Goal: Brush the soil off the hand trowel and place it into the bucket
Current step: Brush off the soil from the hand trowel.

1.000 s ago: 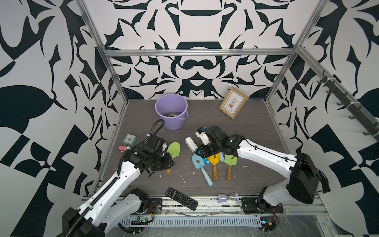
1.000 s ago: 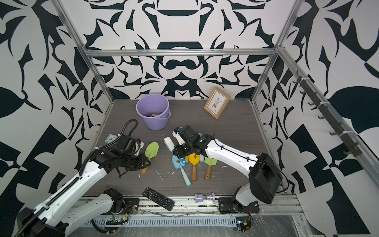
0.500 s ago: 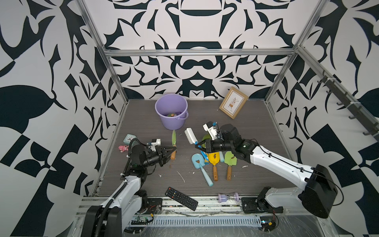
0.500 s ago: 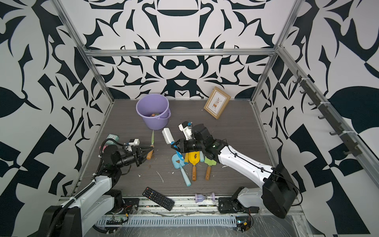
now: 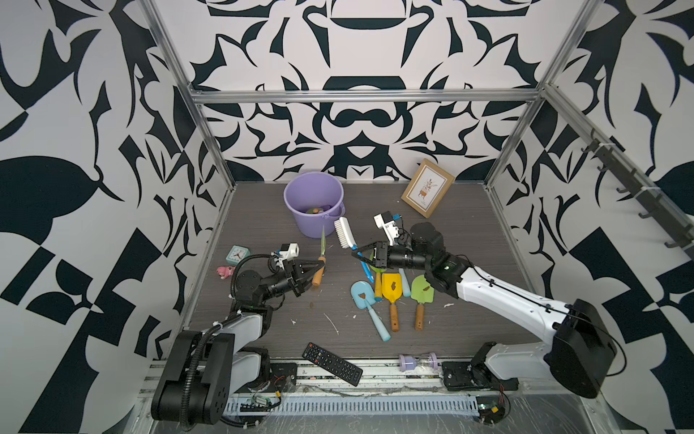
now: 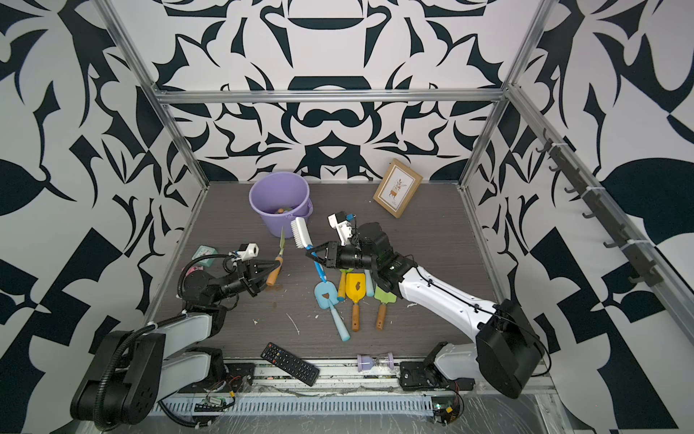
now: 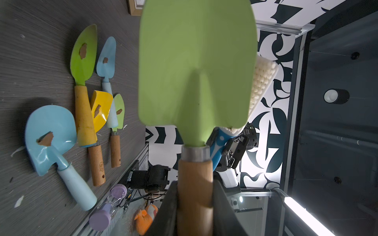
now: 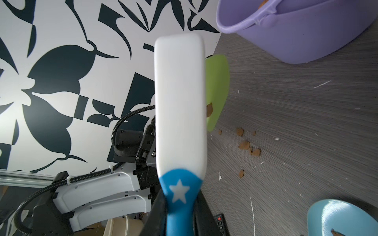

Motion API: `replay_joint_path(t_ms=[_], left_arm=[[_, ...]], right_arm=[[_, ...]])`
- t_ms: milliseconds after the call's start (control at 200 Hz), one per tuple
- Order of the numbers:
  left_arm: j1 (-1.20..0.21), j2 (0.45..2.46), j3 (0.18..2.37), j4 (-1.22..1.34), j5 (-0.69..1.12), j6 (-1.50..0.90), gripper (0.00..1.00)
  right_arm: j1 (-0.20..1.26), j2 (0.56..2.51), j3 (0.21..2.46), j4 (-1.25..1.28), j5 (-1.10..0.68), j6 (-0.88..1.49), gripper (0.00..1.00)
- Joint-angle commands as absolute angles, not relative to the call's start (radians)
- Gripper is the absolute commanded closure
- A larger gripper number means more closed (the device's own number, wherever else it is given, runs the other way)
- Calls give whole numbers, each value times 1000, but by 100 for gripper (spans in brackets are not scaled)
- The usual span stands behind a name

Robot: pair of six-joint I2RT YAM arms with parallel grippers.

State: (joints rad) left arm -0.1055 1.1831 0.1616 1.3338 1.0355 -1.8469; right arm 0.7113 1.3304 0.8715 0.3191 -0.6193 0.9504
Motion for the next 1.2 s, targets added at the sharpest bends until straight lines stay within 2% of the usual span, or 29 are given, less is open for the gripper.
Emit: replay_joint_path(t_ms=[0, 330, 520, 925, 1070, 1195], left_arm=[[-102, 1164, 172, 1424, 1055, -1881, 100], [-102, 1158, 170, 1424, 1052, -1880, 100], [-102, 1151, 168, 1424, 1054, -1885, 100], [-90, 1191, 147, 1424, 1066, -1856, 100], [-82, 1185, 159, 1423, 1066, -1865, 100], [-82, 1190, 159, 1424, 1068, -1862, 100]], right_arm=[[720, 1357, 856, 479, -653, 1018, 100], [864, 1501, 854, 525, -616, 1029, 100], [872, 1511, 784, 567, -589, 1068, 100], [871, 1323, 857, 196, -471, 882, 100], [871, 1333, 903, 165, -477, 849, 100], [874, 1403, 928, 234, -517, 868, 100]])
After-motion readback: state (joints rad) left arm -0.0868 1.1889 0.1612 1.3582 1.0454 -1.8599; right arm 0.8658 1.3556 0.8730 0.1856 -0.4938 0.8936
